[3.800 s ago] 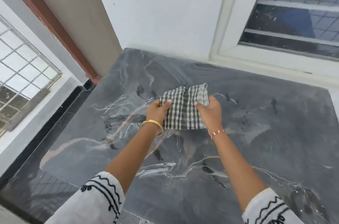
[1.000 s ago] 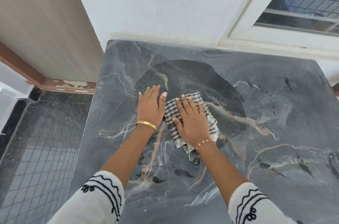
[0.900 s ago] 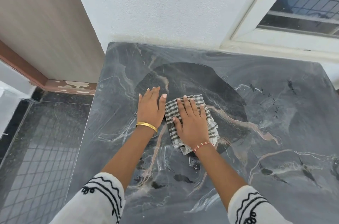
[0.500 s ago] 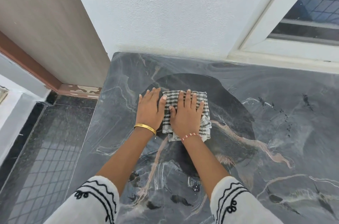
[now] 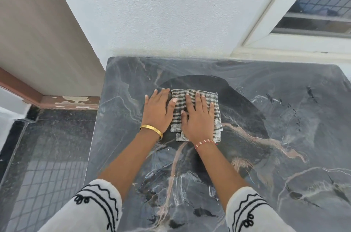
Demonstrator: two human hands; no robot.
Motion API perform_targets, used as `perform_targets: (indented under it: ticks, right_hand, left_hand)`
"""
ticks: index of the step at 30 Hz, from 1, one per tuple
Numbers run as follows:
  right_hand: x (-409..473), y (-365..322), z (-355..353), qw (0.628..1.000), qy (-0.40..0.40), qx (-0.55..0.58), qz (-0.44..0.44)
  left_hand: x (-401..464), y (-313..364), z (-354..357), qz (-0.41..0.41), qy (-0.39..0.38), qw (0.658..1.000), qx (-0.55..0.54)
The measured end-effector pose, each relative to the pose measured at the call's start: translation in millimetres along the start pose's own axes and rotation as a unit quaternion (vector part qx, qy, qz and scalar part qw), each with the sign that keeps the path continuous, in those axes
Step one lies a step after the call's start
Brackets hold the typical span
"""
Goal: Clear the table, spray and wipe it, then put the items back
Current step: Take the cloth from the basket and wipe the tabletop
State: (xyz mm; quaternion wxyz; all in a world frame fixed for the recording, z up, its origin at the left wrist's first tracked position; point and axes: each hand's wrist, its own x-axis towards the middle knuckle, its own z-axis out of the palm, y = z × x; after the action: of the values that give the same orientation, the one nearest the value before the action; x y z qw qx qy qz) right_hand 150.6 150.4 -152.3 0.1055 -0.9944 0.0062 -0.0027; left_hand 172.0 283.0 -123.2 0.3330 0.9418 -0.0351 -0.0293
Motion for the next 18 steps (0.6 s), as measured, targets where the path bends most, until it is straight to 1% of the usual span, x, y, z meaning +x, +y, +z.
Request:
perform_targets:
  ticks: [3,7,12,16,18]
  right_hand:
    - [21,-2,3,0.999,-0.010,-0.017,0.025]
    - [63,4,3,0.999,-0.027,-0.034,0.005]
    - [112,3,4,0.999,-0.016,-0.041,0.022]
    - [134,6,3,0.999,-0.009,-0.044,0.010]
    - [140,6,4,0.999,0.000,-0.037,0.020]
  left_hand:
    - [12,-3,-6,0.010,-0.001,1.000,0.013]
    - [33,-7,-9,0.022,-0.012,0.999,0.029]
    - [66,-8,-6,0.021,-0.016,0.999,0.032]
    - [85,-13,-5,0.024,-0.002,0.999,0.024]
    - [89,-17,-6,0.020,0.008,1.000,0.020]
